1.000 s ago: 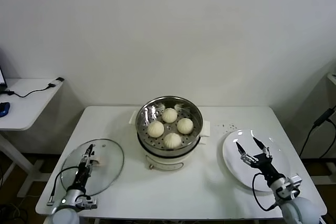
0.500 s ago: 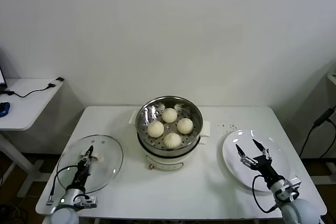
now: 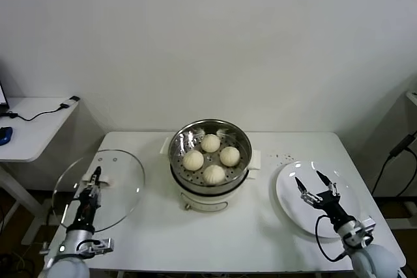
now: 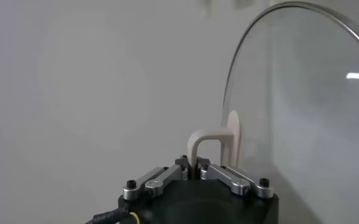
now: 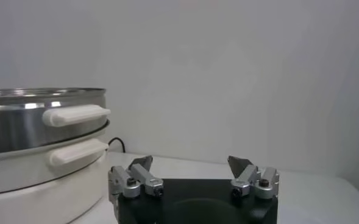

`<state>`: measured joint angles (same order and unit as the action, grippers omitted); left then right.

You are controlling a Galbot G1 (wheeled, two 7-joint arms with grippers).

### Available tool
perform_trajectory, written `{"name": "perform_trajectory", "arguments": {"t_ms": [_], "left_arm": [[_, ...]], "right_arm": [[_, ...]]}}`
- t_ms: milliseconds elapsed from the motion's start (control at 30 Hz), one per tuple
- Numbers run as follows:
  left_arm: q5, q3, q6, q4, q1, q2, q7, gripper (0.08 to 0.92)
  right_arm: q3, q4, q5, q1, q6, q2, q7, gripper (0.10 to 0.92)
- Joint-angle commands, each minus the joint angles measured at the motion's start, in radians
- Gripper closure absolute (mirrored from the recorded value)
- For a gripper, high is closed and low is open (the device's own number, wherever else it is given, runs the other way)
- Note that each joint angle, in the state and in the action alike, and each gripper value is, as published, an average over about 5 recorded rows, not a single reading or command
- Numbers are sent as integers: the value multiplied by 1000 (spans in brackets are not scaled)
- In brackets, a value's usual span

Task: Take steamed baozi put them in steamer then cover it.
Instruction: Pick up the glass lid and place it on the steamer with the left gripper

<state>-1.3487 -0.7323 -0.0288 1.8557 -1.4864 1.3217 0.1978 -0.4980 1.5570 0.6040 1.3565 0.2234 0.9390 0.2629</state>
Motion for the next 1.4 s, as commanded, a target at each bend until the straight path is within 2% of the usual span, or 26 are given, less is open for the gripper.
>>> {"name": "perform_trajectory", "arguments": {"t_ms": [33, 167, 300, 467, 667, 833, 1133, 1400], "left_arm": [[107, 149, -415, 339, -93, -196, -120, 854], [95, 291, -562, 367, -23, -298, -200, 854], [56, 428, -655, 363, 103, -330, -292, 854], [-75, 615, -729, 337, 291, -258, -477, 854], [-218, 769, -755, 239, 449, -106, -599, 854], [-262, 838, -757, 137, 523, 26, -602, 854], [-273, 895, -757, -25, 617, 171, -567, 854], [-276, 906, -757, -137, 635, 237, -525, 854]], "right_arm": [[17, -13, -8, -30, -2, -5, -9, 203], [48, -32, -21, -61, -6, -17, -22, 203], [62, -48, -32, -82, -7, -19, -21, 203], [74, -70, -47, -106, -6, -10, -20, 203], [73, -93, -49, -119, -1, -9, -20, 203], [62, -102, -50, -120, 4, -4, -19, 203], [33, -117, -56, -104, 19, 0, -10, 203], [11, -120, -54, -87, 28, -11, 3, 203]]}}
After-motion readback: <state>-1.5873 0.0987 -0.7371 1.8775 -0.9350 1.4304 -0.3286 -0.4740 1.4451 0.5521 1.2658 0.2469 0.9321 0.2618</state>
